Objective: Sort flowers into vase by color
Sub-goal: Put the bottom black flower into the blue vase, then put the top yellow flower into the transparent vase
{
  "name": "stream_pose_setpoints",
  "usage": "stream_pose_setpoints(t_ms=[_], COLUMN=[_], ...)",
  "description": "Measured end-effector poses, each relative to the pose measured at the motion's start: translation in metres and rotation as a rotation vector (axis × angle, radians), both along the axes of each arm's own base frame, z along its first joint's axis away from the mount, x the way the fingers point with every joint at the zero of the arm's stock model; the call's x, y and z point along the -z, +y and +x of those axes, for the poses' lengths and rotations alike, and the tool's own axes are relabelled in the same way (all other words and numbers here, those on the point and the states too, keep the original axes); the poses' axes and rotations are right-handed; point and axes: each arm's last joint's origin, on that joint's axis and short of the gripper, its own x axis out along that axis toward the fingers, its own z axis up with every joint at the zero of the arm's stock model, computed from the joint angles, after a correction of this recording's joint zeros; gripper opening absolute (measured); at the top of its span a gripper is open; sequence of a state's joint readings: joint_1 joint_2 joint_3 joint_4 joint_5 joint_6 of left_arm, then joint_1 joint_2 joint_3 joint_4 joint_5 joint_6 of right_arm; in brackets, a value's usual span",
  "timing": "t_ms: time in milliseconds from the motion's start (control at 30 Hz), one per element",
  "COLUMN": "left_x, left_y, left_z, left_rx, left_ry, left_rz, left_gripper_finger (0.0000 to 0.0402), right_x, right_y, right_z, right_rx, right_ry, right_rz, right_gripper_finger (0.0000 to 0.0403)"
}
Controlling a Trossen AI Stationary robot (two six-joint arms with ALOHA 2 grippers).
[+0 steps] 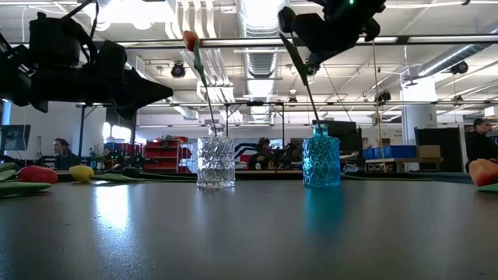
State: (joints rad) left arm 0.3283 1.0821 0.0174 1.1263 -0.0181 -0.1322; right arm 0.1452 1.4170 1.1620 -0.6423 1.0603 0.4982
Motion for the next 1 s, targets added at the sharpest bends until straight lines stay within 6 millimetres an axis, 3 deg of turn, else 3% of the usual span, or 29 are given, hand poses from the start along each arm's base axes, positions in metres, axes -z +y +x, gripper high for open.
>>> stream_pose_setpoints(t_ms=[167,467,633,833,1000], left_x=[0.000,-0.002,-0.002,-0.001,0.001], left_y=[0.000,0.000,0.000,0.000,0.000], left_z=[0.000,0.000,0.000,0.000,0.000], left_rx=[-0.001,-0.003,-0.003,-0.003,-0.003], left_ry=[-0.003,-0.018,-0.010,-0.002,0.016], left_rz=[0.001,0.013,0.022,0.020,0.014], left_gripper_finger=[0.0000,0.0000,0.0000,0.0000,0.0000], right_x=[-0.007,-0.018,-0.025,-0.034,-0.033], right_y=[0.001,0.002,0.004,0.004,0.003], right_z=[0.002,0.005,0.008,0.008,-0.003], right_rx=[-0.031,-0.065,-0.133,-0.155,-0.145], right_ry=[0.018,0.016,0.008,0.024,0.134], right_rz=[0.002,0.013,0.085,0.106,0.115], right_gripper_finger=[0.0029,0.0138,0.0179,0.0196,0.0182])
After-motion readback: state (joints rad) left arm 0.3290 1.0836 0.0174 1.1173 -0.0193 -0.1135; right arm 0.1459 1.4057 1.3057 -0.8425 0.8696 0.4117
